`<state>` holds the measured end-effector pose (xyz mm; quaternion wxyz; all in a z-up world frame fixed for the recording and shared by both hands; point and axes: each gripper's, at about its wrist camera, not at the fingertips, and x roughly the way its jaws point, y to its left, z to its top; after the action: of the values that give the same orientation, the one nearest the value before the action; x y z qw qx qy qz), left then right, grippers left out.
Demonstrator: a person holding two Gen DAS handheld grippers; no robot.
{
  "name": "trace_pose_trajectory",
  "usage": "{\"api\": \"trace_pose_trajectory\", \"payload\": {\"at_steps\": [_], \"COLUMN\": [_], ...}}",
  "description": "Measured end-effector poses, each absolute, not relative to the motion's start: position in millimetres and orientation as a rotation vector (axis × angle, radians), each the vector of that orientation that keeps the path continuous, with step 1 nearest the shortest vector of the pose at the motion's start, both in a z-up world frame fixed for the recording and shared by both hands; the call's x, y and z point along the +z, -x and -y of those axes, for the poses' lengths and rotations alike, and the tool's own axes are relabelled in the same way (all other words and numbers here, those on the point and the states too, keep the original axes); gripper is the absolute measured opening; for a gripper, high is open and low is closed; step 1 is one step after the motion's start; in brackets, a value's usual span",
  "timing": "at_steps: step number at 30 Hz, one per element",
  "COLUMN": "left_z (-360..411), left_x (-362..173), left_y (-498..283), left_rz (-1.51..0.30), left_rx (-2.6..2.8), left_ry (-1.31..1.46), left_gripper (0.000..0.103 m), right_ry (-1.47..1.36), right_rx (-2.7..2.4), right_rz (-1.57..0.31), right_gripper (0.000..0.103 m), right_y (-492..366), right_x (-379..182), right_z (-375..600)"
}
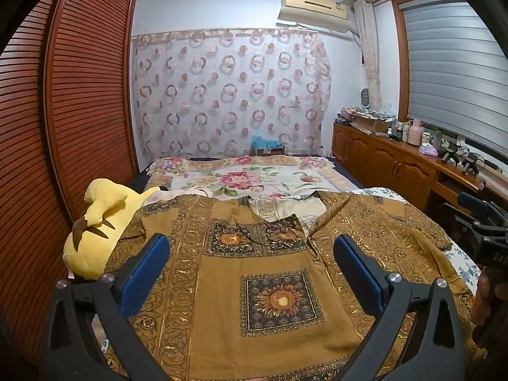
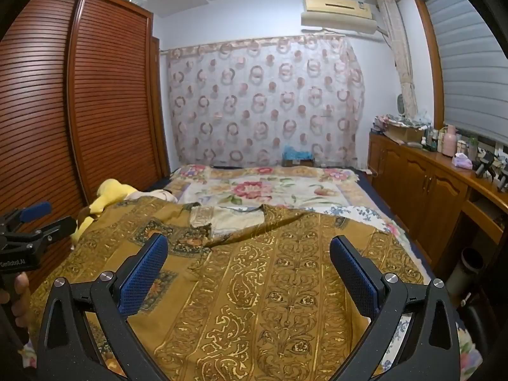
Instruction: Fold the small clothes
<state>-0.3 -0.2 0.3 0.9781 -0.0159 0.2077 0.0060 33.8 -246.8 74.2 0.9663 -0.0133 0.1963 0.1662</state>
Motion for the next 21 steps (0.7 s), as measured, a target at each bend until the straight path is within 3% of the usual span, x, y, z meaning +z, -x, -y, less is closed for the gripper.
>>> {"api": "trace_pose_trajectory", "payload": {"at_steps": [21], "left_z": [-6.0], "left_x": [5.7], "left_y": [6.0], "left_rz": [-0.414], "left_rx": [0.012], "left_ry": [0.031], "left_gripper": [0.103], "right_ry": [0.027], "right_rx": [0.336], "right_rz": [-0.398], "right_gripper": [0.103], "right_y": [-33.0], "right_x": [74.1], "right_z": [245.8]}}
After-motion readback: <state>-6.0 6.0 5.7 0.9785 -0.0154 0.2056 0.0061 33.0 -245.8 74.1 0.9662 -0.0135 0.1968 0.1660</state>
